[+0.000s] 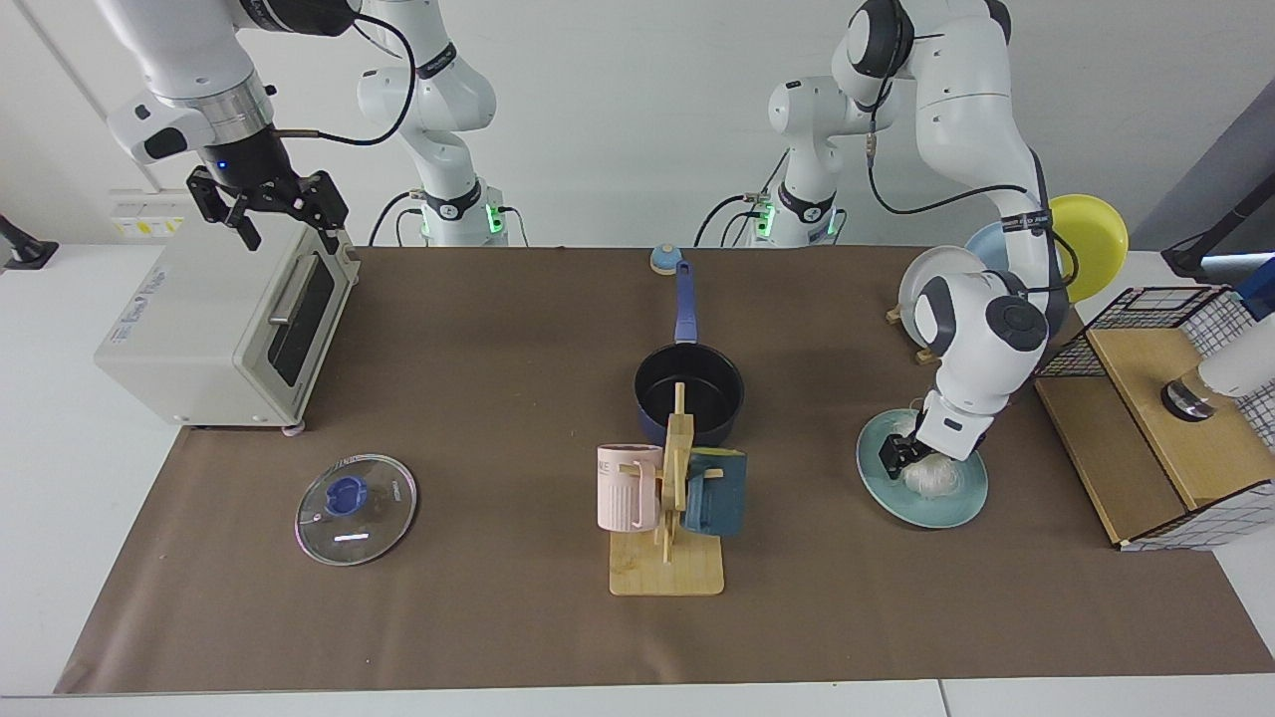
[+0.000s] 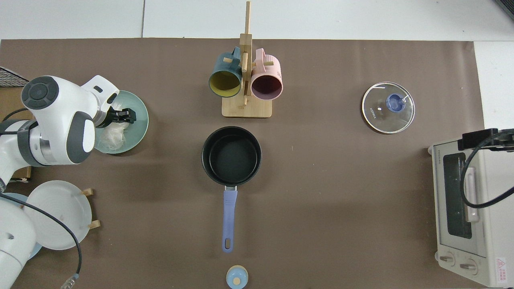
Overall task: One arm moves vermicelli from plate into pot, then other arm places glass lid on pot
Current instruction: 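Lift the vermicelli with the left gripper while the right gripper grasps the lid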
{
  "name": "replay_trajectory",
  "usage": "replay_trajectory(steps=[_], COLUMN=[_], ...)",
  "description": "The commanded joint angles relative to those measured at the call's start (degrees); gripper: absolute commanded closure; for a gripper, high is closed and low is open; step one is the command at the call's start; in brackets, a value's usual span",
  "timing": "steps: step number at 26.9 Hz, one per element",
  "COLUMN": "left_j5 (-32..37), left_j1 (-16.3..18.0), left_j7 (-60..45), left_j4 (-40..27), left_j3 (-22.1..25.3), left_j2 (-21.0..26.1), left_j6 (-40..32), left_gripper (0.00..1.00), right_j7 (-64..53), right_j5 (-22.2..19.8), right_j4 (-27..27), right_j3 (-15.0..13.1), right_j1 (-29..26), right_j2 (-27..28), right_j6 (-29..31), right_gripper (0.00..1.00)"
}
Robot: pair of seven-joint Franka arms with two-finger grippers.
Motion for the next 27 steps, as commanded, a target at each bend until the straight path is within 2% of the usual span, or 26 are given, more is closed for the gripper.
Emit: replay_trajectory(steps=[1,5,9,13,16,22,27], left_j5=[1.42,1.25,0.63,0.37,0.28,-2.09,-3.06], left_j1=[0.03,-0.24,-0.41,-0.5,-0.5,-0.5,-0.5], left_j7=[-1.2,-2.17,-4.36,-7.52,-9.72,-14.29,-19.47], left_j4=[0.78,5.17,7.47,7.38,7.47,7.56,6.95], left_j3=[-0.07,-0.33,-1.03,-2.61,-3.93,-7.53,-12.54], left_j2=[-1.21,-1.82,-4.54,-8.85,-11.75,-16.58,-19.66], left_j6=[-2.97,-9.55,-15.19,-19.31,-22.39,-26.44,-29.87], left_gripper=[1.0,1.0,1.0,1.0,1.0,1.0,1.0], right_j7=[-0.81,-0.9,-0.99,-1.16,-1.34,-1.42,-1.95], right_j5=[1.16,0.99,0.72,1.07,2.92,2.66,2.57], right_j4=[1.36,3.82,5.4,5.67,5.58,5.41,5.5], right_j3=[0.61,0.61,0.61,0.7,0.61,0.61,0.7], right_j1=[-1.05,-1.22,-1.49,-1.84,-2.19,-2.46,-2.28], right_j2=[2.79,6.65,10.87,14.3,17.29,22.03,25.73], right_j6=[2.4,2.31,3.27,6.87,10.65,17.6,21.37], right_gripper=[0.0,0.0,0.0,0.0,0.0,0.0,0.0])
